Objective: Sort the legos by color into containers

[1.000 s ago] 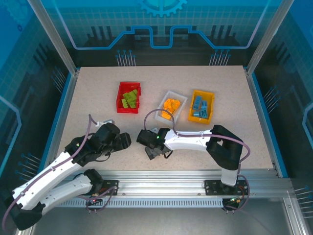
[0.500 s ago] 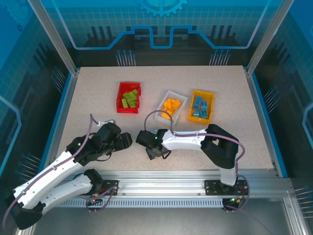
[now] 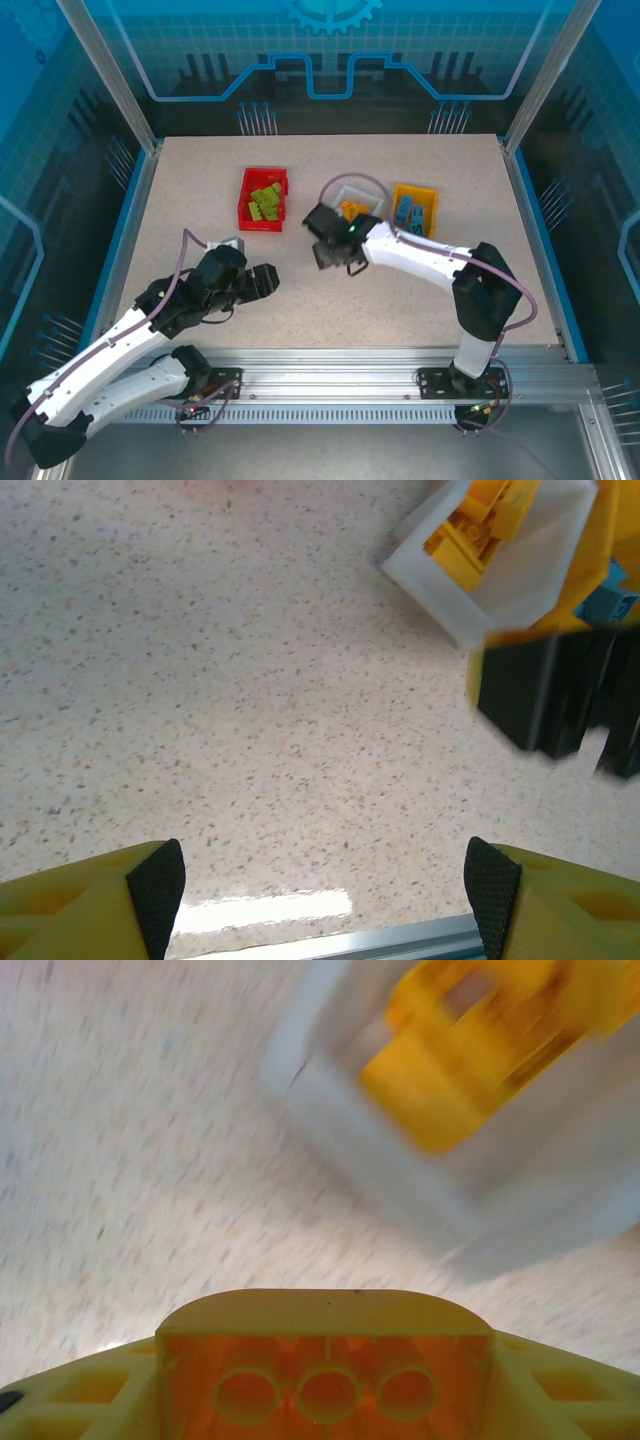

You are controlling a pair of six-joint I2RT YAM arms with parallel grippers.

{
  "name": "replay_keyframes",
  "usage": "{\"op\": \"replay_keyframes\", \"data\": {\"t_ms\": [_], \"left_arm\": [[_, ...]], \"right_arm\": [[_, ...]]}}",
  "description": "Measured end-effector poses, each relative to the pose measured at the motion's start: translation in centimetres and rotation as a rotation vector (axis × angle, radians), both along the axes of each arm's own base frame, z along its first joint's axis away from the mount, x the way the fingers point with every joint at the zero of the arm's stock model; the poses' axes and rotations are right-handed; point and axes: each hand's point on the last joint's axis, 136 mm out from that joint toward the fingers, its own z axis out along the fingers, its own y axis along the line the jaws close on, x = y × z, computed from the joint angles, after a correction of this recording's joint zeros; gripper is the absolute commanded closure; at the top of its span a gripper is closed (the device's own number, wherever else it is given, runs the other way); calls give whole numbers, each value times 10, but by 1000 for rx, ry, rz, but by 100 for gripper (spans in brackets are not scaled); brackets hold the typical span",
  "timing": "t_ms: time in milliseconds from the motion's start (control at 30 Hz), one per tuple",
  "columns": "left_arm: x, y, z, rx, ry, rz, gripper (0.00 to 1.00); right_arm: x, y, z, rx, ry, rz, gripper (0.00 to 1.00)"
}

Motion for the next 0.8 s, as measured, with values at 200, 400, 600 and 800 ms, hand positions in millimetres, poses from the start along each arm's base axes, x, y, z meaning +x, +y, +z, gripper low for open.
{"op": "replay_keyframes", "data": {"t_ms": [200, 400, 600, 800], "left_arm": [[10, -13, 7, -28, -15, -15, 21], [12, -17, 5, -22, -17, -35, 22], [13, -18, 5, -22, -17, -36, 21], [12, -19, 4, -25, -12, -41, 21]], "right_arm": [[79, -20, 32, -37, -72, 24, 38], [103, -30, 10, -142, -3, 100, 38], [93, -43, -15, -218, 94, 146, 35], [92, -49, -25, -248, 130, 159, 26]]}}
